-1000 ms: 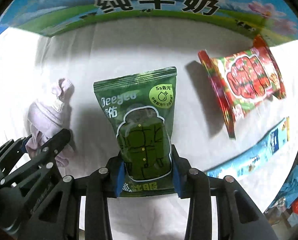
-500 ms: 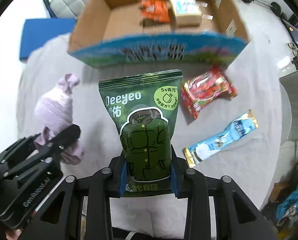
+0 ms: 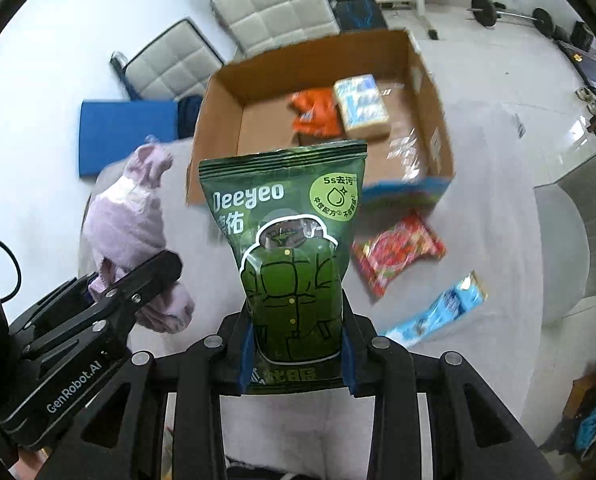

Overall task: Organize soft objects
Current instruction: 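Lower the towel and green pack into the box and open both tools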

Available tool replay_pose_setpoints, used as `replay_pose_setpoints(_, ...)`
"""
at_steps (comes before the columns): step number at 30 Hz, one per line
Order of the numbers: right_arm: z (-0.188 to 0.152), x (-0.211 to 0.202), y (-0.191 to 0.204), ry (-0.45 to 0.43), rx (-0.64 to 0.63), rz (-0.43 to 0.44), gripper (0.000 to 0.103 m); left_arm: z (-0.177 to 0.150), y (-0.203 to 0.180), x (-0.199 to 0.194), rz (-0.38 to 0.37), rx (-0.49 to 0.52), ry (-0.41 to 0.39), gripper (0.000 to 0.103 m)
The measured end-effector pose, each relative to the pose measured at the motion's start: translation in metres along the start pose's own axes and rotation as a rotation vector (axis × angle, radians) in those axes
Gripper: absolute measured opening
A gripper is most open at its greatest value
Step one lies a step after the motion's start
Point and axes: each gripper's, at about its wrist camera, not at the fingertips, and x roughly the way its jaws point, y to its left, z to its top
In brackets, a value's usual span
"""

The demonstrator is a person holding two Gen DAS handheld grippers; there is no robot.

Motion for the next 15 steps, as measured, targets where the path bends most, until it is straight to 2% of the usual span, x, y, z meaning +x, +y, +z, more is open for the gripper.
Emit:
replay_pose_setpoints(7, 0.069, 0.014, -0.029, -0.028, 0.061, -0.064, 0.036, 0.061, 0.007, 0.036, 0.022, -0.004, 0.039, 0.033)
replay_pose_setpoints(11, 0.106, 0.048, -0.044, 0.014, 0.091, -0.116, 0.036, 0.092, 0.017, 0.069, 0.021, -0.037, 0.103, 0.033)
replay_pose_setpoints(15, 0.128, 0.086, -0.056, 0.071, 0.117, -0.153, 0.036, 0.120, 0.034, 0.108, 0.028, -0.075, 0.170, 0.034)
